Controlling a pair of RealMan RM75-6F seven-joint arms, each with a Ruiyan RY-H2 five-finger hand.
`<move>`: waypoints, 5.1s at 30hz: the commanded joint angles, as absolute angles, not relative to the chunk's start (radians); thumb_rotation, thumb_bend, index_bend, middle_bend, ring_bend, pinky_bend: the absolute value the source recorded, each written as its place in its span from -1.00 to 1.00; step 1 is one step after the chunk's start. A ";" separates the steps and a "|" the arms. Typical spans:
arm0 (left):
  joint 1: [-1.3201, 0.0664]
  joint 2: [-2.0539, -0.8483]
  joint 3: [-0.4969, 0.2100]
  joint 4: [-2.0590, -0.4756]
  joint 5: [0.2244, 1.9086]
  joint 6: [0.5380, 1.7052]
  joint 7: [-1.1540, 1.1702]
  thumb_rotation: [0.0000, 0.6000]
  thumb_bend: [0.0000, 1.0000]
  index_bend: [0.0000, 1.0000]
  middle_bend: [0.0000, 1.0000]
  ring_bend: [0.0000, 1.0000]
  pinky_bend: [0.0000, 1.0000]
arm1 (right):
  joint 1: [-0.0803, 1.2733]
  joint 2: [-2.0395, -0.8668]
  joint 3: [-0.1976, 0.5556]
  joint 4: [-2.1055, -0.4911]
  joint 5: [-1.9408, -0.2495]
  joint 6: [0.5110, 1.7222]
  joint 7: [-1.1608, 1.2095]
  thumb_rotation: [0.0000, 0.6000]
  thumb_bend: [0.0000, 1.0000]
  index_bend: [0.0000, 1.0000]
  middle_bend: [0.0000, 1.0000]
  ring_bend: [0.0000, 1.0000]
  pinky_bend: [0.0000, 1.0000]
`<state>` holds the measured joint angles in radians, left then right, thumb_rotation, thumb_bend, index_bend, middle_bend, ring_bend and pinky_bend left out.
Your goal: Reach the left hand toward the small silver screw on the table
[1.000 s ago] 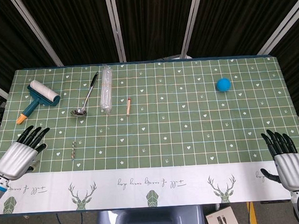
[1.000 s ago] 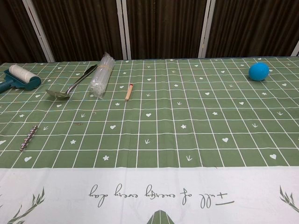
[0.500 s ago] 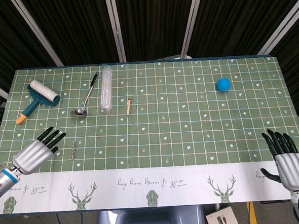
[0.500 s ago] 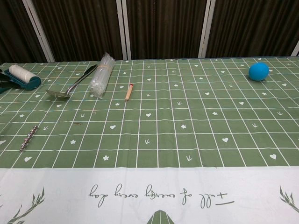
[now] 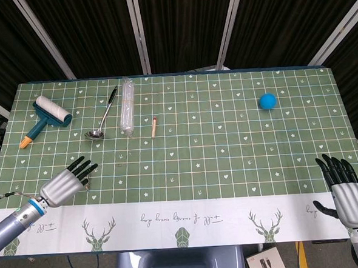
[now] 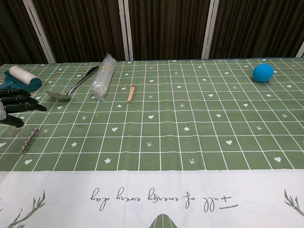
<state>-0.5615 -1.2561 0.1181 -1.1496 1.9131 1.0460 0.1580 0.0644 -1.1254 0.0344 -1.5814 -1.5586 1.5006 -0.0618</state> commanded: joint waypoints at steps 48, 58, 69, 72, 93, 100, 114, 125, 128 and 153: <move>-0.645 -1.433 0.187 -0.999 1.833 0.984 0.139 1.00 -0.49 -0.02 -1.00 -1.00 -1.00 | 0.060 -1.127 0.042 -1.578 -1.553 1.511 -0.037 1.00 -0.90 -1.00 -1.00 -1.00 -0.91; -0.644 -1.436 0.194 -1.007 1.818 0.986 0.135 1.00 -0.18 0.14 -1.00 -1.00 -1.00 | 0.060 -1.127 0.042 -1.578 -1.554 1.511 -0.037 1.00 -0.90 -1.00 -1.00 -1.00 -0.91; -0.644 -1.424 0.193 -1.017 1.796 0.982 0.149 1.00 -0.21 0.10 -1.00 -1.00 -1.00 | 0.060 -1.128 0.042 -1.581 -1.554 1.511 -0.040 1.00 -0.90 -1.00 -1.00 -1.00 -0.91; -0.641 -1.424 0.189 -1.016 1.785 0.980 0.158 1.00 -0.20 0.16 -1.00 -1.00 -1.00 | 0.060 -1.129 0.043 -1.579 -1.554 1.512 -0.041 1.00 -0.90 -1.00 -1.00 -1.00 -0.91; -0.645 -1.313 0.131 -1.176 1.749 1.066 0.194 1.00 -0.19 0.19 -1.00 -1.00 -1.00 | 0.061 -1.132 0.044 -1.579 -1.553 1.511 -0.046 1.00 -0.90 -1.00 -1.00 -1.00 -0.91; -0.644 -1.291 0.118 -1.204 1.742 1.078 0.205 1.00 -0.19 0.19 -1.00 -1.00 -1.00 | 0.064 -1.134 0.044 -1.579 -1.554 1.508 -0.048 1.00 -0.90 -1.00 -1.00 -1.00 -0.91; -0.663 -1.277 0.029 -1.369 1.631 1.050 0.199 1.00 -0.19 0.22 -1.00 -1.00 -1.00 | 0.068 -1.136 0.044 -1.578 -1.556 1.504 -0.055 1.00 -0.90 -1.00 -1.00 -1.00 -0.91; -0.662 -1.281 -0.021 -1.529 1.478 0.979 0.256 1.00 -0.19 0.23 -1.00 -1.00 -1.00 | 0.065 -1.134 0.043 -1.576 -1.556 1.508 -0.051 1.00 -0.90 -1.00 -1.00 -1.00 -0.91; -0.653 -1.277 -0.028 -1.562 1.427 0.967 0.279 1.00 -0.19 0.23 -1.00 -1.00 -1.00 | 0.065 -1.134 0.043 -1.575 -1.557 1.509 -0.050 1.00 -0.90 -1.00 -1.00 -1.00 -0.91; -0.632 -1.288 -0.021 -1.560 1.332 0.948 0.344 1.00 -0.19 0.26 -1.00 -1.00 -1.00 | 0.072 -1.138 0.041 -1.578 -1.562 1.502 -0.052 1.00 -0.90 -1.00 -1.00 -1.00 -0.91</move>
